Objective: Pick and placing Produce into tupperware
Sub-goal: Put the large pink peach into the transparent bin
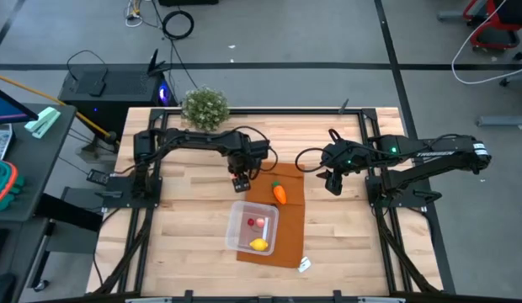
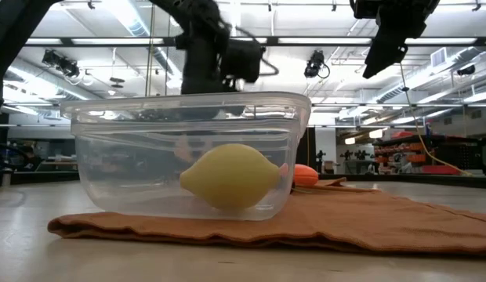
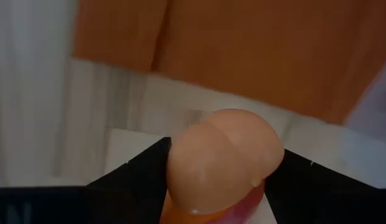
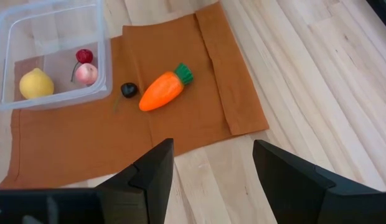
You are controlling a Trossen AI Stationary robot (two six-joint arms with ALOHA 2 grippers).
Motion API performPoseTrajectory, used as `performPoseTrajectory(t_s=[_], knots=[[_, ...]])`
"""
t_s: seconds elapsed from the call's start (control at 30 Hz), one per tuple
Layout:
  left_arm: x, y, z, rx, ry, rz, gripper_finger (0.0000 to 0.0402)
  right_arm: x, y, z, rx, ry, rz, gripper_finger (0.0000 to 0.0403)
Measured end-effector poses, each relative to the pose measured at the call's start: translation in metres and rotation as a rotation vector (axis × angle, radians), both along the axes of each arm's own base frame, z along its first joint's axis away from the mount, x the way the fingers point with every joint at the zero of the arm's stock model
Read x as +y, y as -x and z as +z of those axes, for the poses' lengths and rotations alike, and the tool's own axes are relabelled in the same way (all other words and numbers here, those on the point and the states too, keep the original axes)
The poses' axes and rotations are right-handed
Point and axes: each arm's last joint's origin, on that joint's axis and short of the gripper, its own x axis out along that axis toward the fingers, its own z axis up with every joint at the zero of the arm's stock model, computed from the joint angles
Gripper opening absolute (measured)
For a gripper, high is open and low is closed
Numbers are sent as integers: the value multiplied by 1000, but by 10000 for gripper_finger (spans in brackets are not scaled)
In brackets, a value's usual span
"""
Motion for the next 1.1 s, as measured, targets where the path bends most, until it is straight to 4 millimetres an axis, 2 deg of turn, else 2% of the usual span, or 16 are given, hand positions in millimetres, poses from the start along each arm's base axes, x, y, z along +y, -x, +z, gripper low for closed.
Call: performPoseTrajectory(t_s=[0.13, 0.23, 0.37, 0.47, 0.6, 0.7, 0.83, 1.1], knots=[[-2, -10, 28, -44, -1, -16, 233, 0, 0, 0, 1, 0, 0, 190], [-12, -17, 49, -86, 35, -43, 229, 0, 0, 0, 3, 2, 3, 190], [-40, -27, 68, -162, 123, -115, 224, 0, 1, 0, 9, 5, 7, 190], [-69, -31, 72, -195, 133, -192, 222, 0, 1, -1, 9, 7, 9, 190], [-109, -32, 68, -223, 134, -295, 223, 0, 1, 0, 10, 10, 13, 190], [-131, -31, 60, -235, 73, -343, 222, 0, 1, -1, 10, 10, 14, 190], [-144, -26, 46, -203, -21, -368, 218, 0, 1, 0, 10, 9, 12, 190], [-157, -4, 3, -70, -30, -414, 223, 0, 1, 0, 9, 4, 6, 190]])
